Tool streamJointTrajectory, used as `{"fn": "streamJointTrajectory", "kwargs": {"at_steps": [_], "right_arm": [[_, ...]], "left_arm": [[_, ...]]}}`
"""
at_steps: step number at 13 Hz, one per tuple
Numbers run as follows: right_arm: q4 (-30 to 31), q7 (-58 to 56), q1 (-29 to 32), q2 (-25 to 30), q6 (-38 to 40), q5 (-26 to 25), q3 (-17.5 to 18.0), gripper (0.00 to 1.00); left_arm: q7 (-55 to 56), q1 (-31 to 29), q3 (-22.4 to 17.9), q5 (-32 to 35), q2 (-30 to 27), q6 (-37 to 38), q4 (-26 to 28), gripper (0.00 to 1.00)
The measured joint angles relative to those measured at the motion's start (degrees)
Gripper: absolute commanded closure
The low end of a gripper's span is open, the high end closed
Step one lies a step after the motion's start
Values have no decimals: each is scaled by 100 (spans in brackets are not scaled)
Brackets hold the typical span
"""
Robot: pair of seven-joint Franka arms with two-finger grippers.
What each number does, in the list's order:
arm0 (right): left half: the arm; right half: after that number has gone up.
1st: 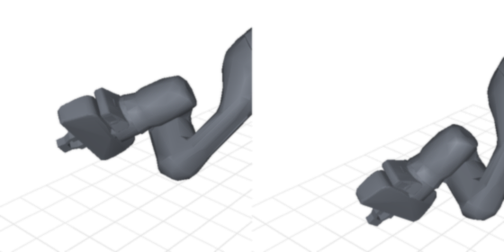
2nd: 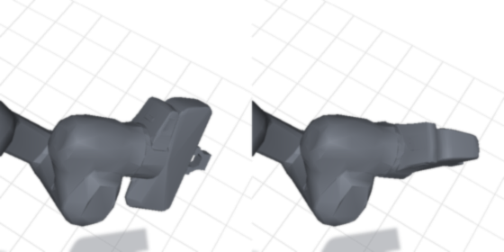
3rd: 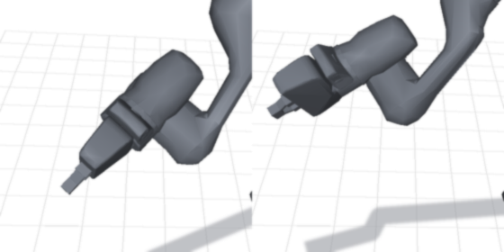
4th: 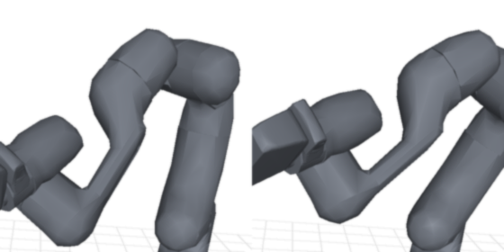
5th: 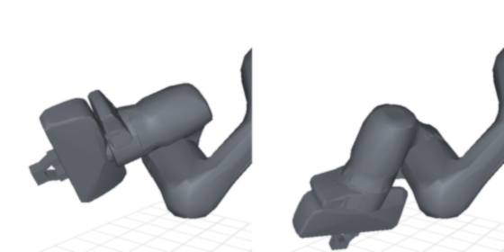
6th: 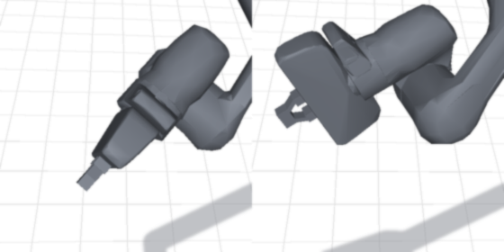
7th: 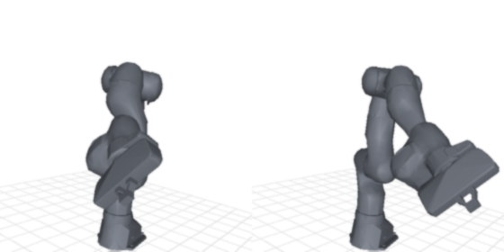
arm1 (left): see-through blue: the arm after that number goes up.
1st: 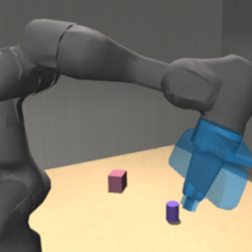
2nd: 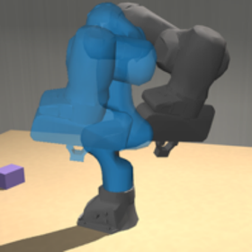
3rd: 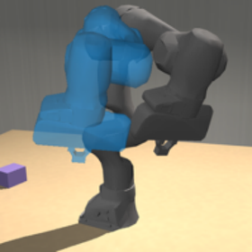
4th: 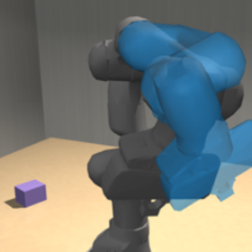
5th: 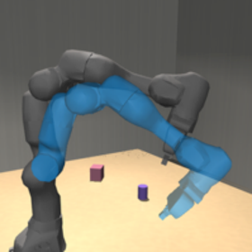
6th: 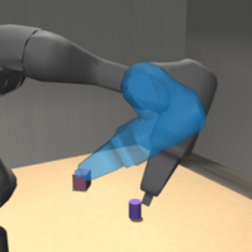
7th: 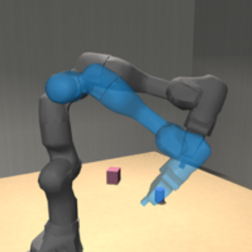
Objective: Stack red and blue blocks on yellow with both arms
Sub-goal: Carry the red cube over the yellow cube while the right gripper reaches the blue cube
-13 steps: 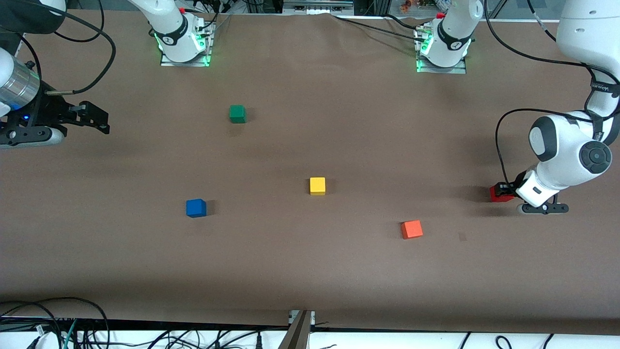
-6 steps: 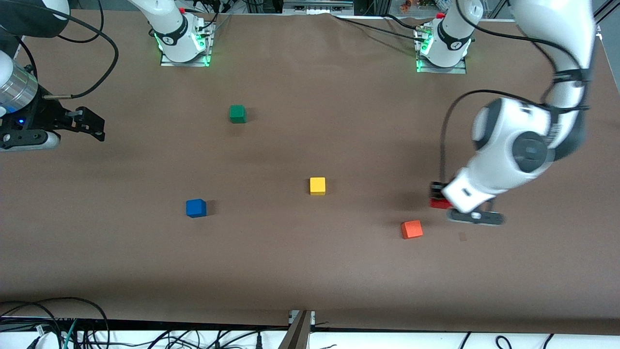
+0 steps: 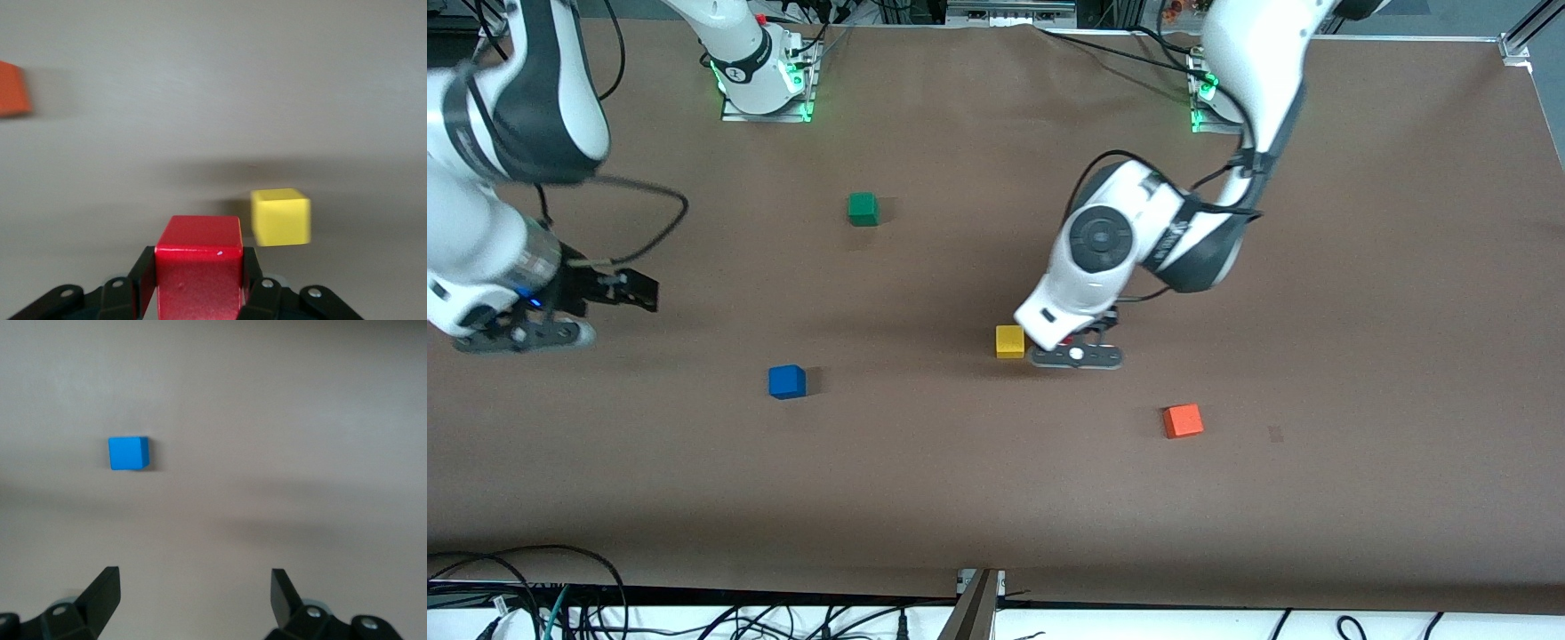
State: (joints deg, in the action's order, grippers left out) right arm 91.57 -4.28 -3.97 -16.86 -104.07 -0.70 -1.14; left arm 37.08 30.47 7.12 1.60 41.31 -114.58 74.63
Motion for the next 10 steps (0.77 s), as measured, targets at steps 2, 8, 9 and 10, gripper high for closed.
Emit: {"fn": "streamJointTrajectory", "kwargs": {"at_steps": [2,8,9,10], "right_arm": [[-13,-290,36,-312,-95,284,-17,0],[29,-232,-241,-1396,-1677,585,83,0],[30,-200,-354,-1631,-1956,586,87,0],[27,-171,-451,-1813,-2157,586,87,0]], "left_arm": [[297,235,-10,0,440,5,-423,100],[770,477,-26,0,907,10,-871,100],[801,500,-27,0,959,11,-934,100],[826,515,-29,0,998,12,-977,100]]}}
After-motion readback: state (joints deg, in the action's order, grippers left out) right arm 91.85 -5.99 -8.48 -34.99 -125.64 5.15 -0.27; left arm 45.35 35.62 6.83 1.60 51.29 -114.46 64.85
